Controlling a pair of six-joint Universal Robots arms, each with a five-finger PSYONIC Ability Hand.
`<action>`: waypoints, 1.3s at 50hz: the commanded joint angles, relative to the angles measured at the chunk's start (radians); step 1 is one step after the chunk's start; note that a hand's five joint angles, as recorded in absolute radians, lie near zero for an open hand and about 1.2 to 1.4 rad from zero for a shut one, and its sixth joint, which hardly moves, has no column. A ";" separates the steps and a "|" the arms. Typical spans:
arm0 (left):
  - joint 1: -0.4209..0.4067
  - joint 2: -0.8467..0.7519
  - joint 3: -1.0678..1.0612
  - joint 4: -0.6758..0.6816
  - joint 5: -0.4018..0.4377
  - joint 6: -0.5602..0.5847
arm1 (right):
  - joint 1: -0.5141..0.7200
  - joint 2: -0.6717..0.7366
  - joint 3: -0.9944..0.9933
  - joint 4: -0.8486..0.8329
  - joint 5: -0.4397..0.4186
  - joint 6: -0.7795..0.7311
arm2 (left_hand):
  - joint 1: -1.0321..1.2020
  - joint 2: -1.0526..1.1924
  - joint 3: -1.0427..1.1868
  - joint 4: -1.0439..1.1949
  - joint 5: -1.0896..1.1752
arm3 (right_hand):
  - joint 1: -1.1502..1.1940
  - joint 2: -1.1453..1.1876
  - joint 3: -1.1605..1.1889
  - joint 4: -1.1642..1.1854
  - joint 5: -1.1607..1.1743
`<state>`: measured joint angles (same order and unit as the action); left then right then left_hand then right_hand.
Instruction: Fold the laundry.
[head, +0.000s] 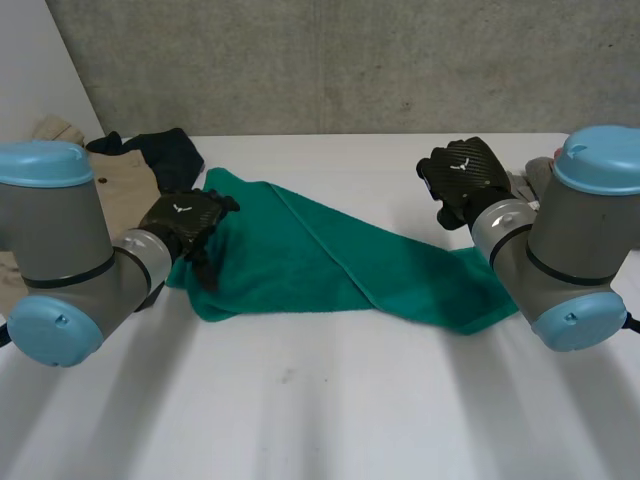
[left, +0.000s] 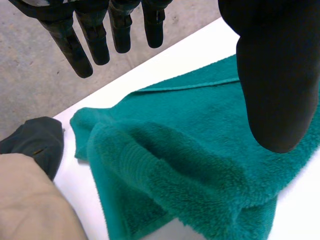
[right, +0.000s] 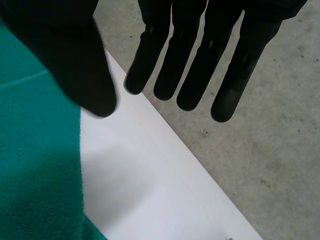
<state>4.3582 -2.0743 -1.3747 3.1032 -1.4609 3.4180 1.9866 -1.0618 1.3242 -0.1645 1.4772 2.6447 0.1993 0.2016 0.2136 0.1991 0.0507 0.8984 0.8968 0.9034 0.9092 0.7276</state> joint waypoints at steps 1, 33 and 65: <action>0.011 0.017 -0.001 0.002 -0.012 0.007 | 0.029 -0.026 -0.048 0.243 0.104 0.196 | -0.025 -0.027 -0.039 -0.025 -0.051 | -0.406 -0.404 -0.411 -0.416 -0.409; -0.011 0.086 -0.038 0.069 -0.012 0.007 | 0.103 0.243 -0.010 0.040 0.167 0.311 | -0.025 -0.027 -0.039 -0.025 -0.051 | 0.498 0.499 0.493 0.487 0.494; -0.131 -0.414 0.592 -0.135 0.126 0.247 | 0.161 -0.418 -0.054 0.230 -0.181 0.095 | -0.025 -0.027 -0.039 -0.025 -0.051 | 0.498 0.499 0.493 0.487 0.494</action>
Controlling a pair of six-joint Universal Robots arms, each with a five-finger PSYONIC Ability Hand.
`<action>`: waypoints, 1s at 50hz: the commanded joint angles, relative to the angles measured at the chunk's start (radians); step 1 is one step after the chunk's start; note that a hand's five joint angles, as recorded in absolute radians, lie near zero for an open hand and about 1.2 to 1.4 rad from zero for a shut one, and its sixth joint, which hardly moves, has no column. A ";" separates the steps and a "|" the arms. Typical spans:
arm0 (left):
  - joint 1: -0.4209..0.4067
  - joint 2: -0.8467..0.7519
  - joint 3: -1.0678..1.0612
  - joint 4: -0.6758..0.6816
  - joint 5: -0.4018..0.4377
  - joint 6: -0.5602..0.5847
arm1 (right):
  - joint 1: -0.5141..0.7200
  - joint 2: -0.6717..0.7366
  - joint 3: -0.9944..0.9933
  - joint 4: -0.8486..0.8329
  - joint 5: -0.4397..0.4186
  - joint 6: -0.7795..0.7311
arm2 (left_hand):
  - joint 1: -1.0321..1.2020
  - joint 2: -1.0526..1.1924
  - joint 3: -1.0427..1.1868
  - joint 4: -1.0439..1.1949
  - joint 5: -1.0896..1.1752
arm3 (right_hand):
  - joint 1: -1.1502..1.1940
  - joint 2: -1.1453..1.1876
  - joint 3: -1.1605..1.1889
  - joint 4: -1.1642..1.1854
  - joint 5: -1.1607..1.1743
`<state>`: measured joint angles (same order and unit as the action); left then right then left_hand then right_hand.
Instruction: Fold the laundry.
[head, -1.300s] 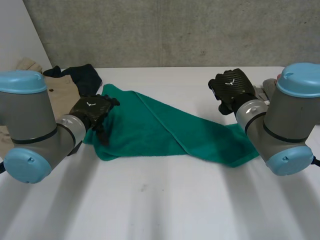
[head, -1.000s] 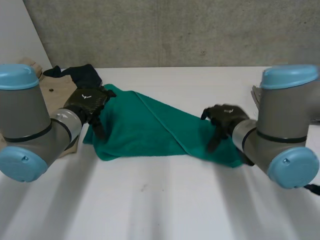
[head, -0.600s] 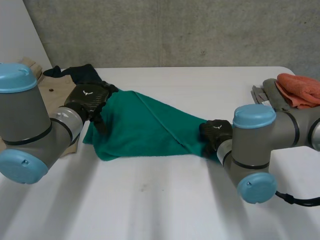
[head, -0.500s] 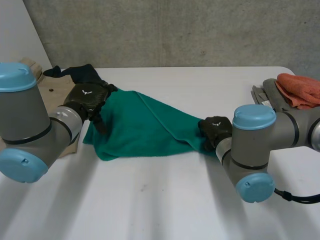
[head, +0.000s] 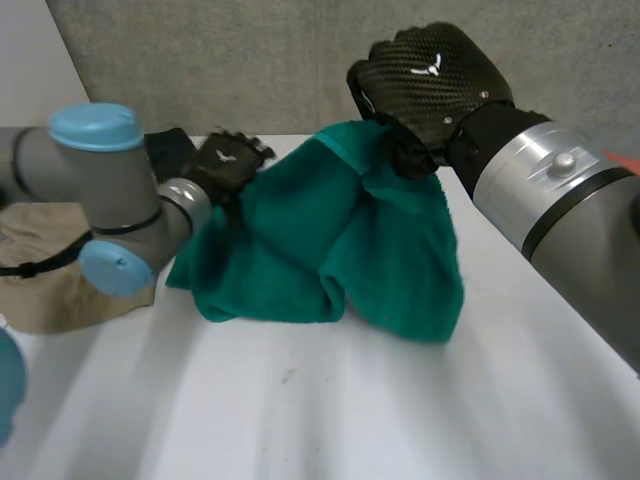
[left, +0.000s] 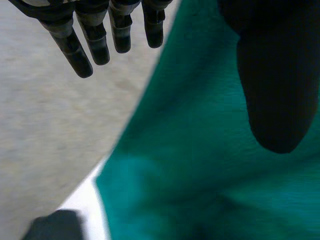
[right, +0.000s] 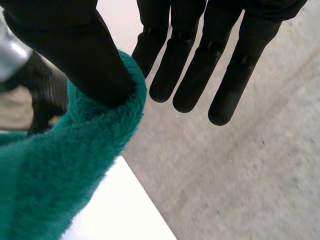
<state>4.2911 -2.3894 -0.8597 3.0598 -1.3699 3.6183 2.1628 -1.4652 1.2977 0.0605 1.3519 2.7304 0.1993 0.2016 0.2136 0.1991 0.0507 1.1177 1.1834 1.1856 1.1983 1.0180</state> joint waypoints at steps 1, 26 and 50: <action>-0.066 -0.111 0.093 -0.084 0.026 0.056 | -0.018 -0.015 -0.029 0.006 -0.060 0.011 | -0.025 -0.027 -0.039 -0.025 -0.051 | 0.279 0.213 0.211 0.198 0.204; -0.053 0.029 0.492 0.452 -0.310 0.056 | -0.196 0.399 -0.380 -0.775 0.176 0.069 | 1.197 1.195 1.183 1.197 1.171 | 0.279 0.213 0.211 0.198 0.204; -0.090 0.203 -0.136 0.438 -0.345 0.400 | -0.170 0.534 -0.288 -0.052 0.102 0.400 | 1.197 1.195 1.183 1.197 1.171 | -0.943 -1.009 -1.011 -1.024 -1.018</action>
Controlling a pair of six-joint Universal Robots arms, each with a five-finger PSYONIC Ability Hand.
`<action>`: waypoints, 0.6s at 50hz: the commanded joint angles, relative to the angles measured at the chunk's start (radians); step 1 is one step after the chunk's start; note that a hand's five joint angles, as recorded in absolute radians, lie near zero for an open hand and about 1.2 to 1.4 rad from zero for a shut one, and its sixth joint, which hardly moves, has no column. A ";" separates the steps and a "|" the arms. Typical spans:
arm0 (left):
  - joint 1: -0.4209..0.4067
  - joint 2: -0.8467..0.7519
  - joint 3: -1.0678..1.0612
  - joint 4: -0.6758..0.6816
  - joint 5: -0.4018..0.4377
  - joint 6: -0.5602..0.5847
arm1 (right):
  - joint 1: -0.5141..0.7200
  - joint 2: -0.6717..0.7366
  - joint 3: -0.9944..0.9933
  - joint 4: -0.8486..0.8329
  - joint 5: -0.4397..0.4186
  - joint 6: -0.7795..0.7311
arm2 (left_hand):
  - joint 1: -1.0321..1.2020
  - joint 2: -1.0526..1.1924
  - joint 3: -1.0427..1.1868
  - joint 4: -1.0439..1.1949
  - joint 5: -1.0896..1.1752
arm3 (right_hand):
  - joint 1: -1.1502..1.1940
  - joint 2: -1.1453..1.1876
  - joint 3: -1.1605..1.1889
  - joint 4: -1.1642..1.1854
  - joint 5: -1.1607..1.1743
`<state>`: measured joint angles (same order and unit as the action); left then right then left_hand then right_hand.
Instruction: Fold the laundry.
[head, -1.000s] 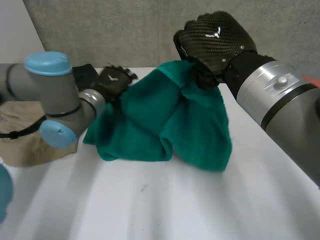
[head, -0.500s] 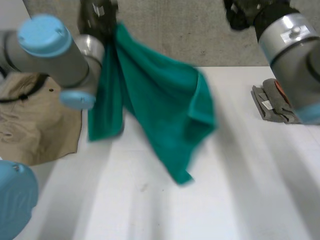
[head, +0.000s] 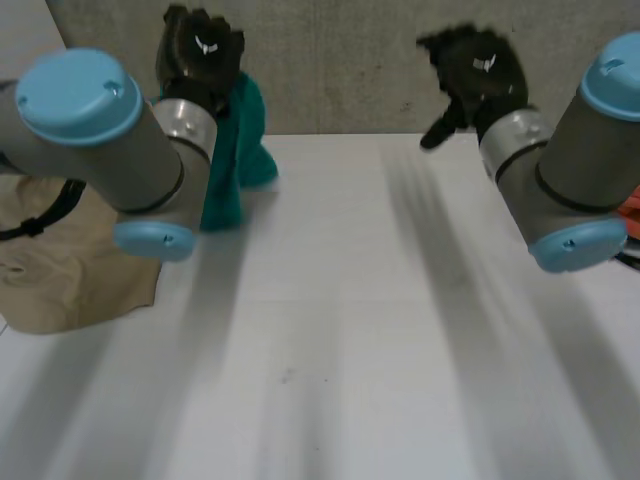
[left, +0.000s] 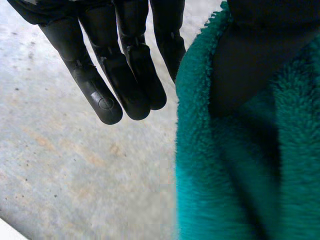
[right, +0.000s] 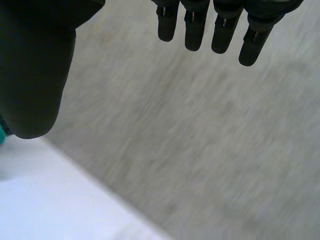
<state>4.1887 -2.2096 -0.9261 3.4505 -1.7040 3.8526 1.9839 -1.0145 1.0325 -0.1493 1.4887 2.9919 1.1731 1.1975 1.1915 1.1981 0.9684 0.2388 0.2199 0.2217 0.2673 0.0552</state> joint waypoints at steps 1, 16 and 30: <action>0.016 0.028 -0.069 0.052 -0.011 0.179 | 0.010 0.092 -0.029 0.175 -0.039 0.154 | 0.223 0.199 0.205 0.198 0.253 | -0.064 -0.045 -0.047 -0.093 -0.055; -0.002 0.102 0.046 0.019 0.010 0.229 | 0.062 0.169 -0.055 0.418 -0.123 0.487 | 0.223 0.199 0.205 0.198 0.253 | -0.064 -0.045 -0.047 -0.093 -0.055; -0.030 0.171 0.032 -0.065 0.032 0.216 | 0.142 0.272 -0.163 0.309 -0.205 0.654 | 0.223 0.199 0.205 0.198 0.253 | -0.064 -0.045 -0.047 -0.093 -0.055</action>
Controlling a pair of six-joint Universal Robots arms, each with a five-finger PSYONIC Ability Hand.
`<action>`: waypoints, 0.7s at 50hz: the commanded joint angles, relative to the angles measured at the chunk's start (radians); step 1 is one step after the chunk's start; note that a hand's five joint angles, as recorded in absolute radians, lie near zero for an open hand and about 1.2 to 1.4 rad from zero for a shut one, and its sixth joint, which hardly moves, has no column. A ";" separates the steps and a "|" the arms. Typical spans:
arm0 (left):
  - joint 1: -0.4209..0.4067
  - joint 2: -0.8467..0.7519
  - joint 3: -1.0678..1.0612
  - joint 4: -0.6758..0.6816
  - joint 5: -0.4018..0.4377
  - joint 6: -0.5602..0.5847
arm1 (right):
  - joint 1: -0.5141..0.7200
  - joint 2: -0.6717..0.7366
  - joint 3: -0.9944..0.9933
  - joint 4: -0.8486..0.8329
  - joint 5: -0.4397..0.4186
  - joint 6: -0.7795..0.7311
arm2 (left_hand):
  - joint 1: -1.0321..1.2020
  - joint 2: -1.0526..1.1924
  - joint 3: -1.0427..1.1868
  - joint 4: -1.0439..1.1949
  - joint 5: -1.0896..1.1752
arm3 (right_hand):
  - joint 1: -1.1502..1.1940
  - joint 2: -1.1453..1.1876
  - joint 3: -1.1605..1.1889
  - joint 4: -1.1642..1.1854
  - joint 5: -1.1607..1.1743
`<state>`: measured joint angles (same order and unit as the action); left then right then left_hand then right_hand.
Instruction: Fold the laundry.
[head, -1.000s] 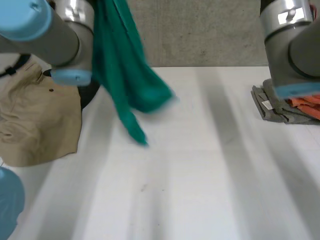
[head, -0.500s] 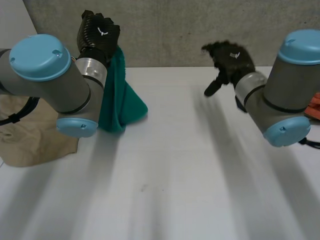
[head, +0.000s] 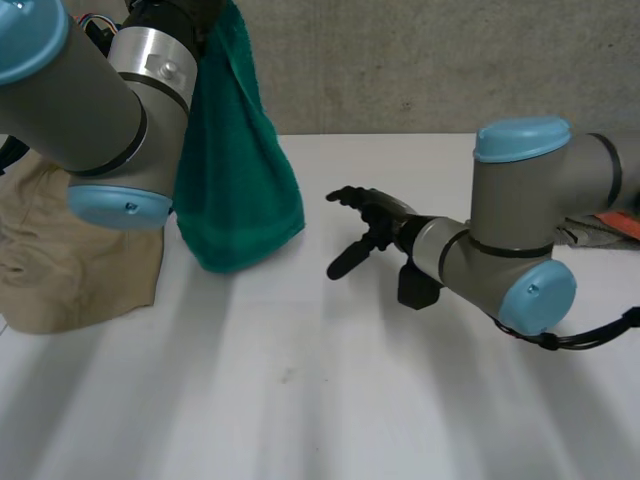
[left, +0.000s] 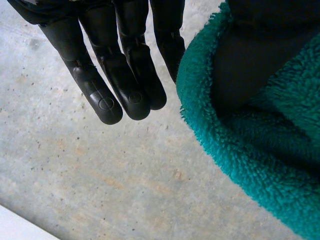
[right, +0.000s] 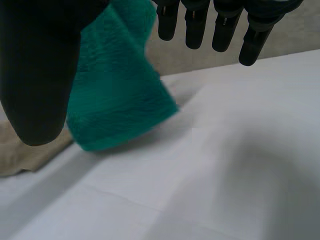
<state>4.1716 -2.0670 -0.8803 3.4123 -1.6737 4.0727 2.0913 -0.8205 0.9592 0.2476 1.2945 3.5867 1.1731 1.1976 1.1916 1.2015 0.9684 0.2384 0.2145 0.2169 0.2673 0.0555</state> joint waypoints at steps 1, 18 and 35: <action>-0.018 0.034 -0.017 -0.031 0.002 -0.006 | 0.047 0.105 -0.118 -0.093 -0.004 0.075 | 0.223 0.199 0.205 0.195 0.253 | -0.064 -0.040 -0.042 -0.093 -0.056; -0.034 0.067 -0.066 -0.051 0.000 -0.011 | 0.110 0.294 -0.310 -0.073 0.062 0.099 | 0.223 0.199 0.205 0.195 0.253 | 1.158 1.182 1.179 1.129 1.166; 0.013 0.061 -0.233 -0.260 0.037 -0.047 | -0.145 -0.304 0.118 -0.178 0.114 -0.890 | 0.223 0.199 0.205 0.195 0.253 | 1.158 1.182 1.179 1.129 1.166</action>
<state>4.1904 -1.9966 -1.0781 3.2553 -1.6624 4.0521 1.9915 -0.9535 0.9289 0.1393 1.4275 3.0864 1.1731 1.1976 1.1918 1.2017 0.9684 1.1504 1.1838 1.1847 1.1948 1.0150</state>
